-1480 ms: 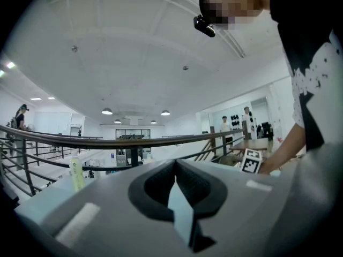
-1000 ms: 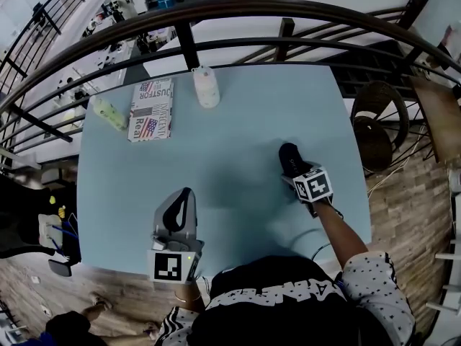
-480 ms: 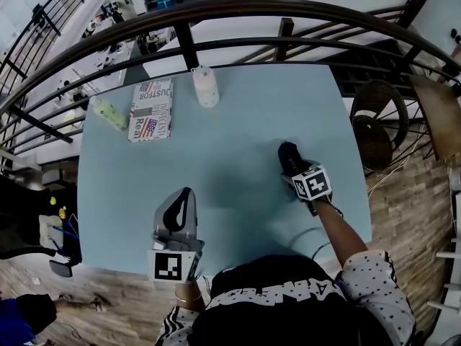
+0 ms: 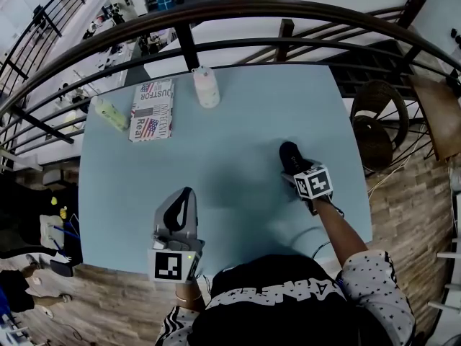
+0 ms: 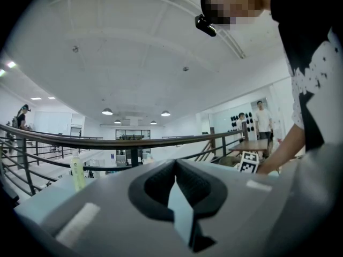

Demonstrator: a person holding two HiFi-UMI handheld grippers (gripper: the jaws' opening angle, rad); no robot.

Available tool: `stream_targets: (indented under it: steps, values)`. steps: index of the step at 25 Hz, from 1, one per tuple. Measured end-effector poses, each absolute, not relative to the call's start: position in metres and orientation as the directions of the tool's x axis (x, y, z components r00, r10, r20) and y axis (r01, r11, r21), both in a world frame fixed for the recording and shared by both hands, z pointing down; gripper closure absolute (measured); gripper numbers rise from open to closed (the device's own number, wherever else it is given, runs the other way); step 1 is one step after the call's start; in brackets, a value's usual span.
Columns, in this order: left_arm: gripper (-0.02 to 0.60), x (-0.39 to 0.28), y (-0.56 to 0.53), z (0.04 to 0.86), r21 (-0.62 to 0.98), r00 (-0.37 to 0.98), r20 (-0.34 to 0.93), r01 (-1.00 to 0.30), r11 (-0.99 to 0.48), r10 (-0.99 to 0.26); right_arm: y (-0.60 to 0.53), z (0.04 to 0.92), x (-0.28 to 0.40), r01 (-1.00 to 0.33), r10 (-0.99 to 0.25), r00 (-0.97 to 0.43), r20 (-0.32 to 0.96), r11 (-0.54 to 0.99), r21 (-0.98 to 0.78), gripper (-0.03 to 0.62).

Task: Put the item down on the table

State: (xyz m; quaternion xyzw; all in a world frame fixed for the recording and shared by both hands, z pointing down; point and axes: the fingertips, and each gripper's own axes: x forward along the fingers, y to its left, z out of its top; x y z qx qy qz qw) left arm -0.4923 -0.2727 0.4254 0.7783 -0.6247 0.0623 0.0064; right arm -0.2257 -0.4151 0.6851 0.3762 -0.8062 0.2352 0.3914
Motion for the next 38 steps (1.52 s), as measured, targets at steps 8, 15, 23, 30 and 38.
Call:
stream_targets:
  steps: [8, 15, 23, 30, 38]
  values:
    - [0.581, -0.488, -0.274, 0.421, -0.068, 0.224, 0.090, -0.971, -0.230, -0.970, -0.419, 0.660, -0.226, -0.796, -0.473, -0.449, 0.758, 0.597, -0.099, 0.207]
    - [0.581, -0.479, -0.271, 0.412, -0.079, 0.250, 0.078, -0.963, -0.256, -0.965, -0.419, 0.616, -0.222, -0.815, -0.568, -0.492, 0.660, 0.567, -0.120, 0.207]
    - [0.581, -0.463, -0.271, 0.406, -0.086, 0.296, 0.074, -0.949, -0.302, -0.952, -0.414, 0.556, -0.213, -0.825, -0.691, -0.548, 0.472, 0.540, -0.168, 0.383]
    - [0.581, -0.452, -0.271, 0.404, -0.071, 0.332, 0.064, -0.939, -0.336, -0.941, -0.401, 0.522, -0.202, -0.830, -0.751, -0.556, 0.356, 0.528, -0.182, 0.541]
    - [0.581, -0.443, -0.268, 0.401, -0.061, 0.346, 0.060, -0.935, -0.350, -0.936, -0.385, 0.477, -0.191, -0.823, -0.786, -0.567, 0.246, 0.539, -0.178, 0.597]
